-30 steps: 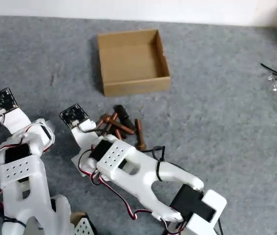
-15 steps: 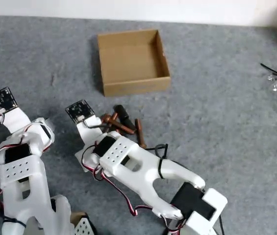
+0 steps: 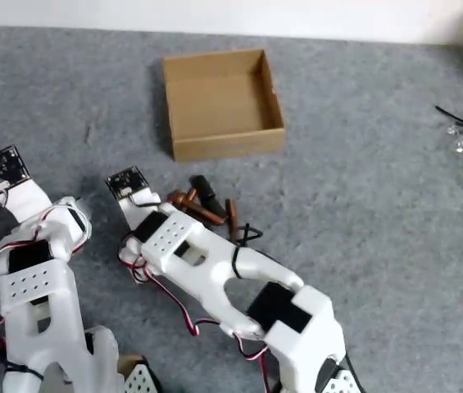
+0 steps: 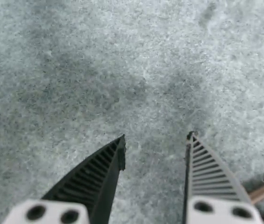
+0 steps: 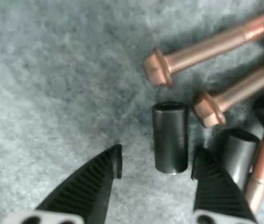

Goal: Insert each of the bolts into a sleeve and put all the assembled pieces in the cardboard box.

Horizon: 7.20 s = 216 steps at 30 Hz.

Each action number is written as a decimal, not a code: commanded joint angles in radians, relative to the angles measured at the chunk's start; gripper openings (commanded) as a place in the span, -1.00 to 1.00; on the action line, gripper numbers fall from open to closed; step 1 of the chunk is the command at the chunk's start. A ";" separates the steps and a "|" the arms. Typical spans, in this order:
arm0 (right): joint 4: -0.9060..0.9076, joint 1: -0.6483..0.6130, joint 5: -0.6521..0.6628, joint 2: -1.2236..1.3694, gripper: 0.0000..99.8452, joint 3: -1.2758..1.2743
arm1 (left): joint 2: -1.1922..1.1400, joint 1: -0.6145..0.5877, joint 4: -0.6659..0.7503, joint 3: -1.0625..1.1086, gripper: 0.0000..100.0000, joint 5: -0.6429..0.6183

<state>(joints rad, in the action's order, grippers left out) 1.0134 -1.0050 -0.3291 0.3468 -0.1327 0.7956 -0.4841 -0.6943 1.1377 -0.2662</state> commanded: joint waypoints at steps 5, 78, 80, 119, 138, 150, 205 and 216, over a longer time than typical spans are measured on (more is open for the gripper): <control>0.024 0.015 -0.095 -0.004 -0.93 0.044 | 0.025 0.016 0.014 -0.012 -0.59 -0.003; -0.111 0.653 0.279 -2.152 -0.99 -1.382 | 0.024 0.542 0.167 0.136 -0.59 0.252; -0.127 0.691 0.281 -2.160 -0.99 -1.414 | 0.027 0.545 0.167 0.162 -0.59 0.252; -0.272 0.750 0.281 -2.161 -0.99 -1.550 | -0.630 0.763 -0.437 -0.722 -0.59 -0.652; -0.274 0.745 0.278 -2.163 -0.99 -1.555 | -0.705 0.728 -0.474 -0.759 -0.59 -0.712; -0.305 0.745 0.279 -2.163 -0.99 -1.558 | -0.967 0.723 -0.393 -0.897 -0.59 -0.798; -0.308 0.750 0.281 -2.163 -0.99 -1.558 | -1.164 0.664 -0.333 -0.909 -0.99 -0.862; -0.308 0.750 0.281 -2.163 -0.99 -1.558 | -1.070 0.662 -0.351 -0.903 -0.99 -0.796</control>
<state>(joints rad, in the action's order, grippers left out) 0.7480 -0.2670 -0.0606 -1.7998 -1.6686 -0.3399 0.1972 -1.0334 0.2294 -1.0825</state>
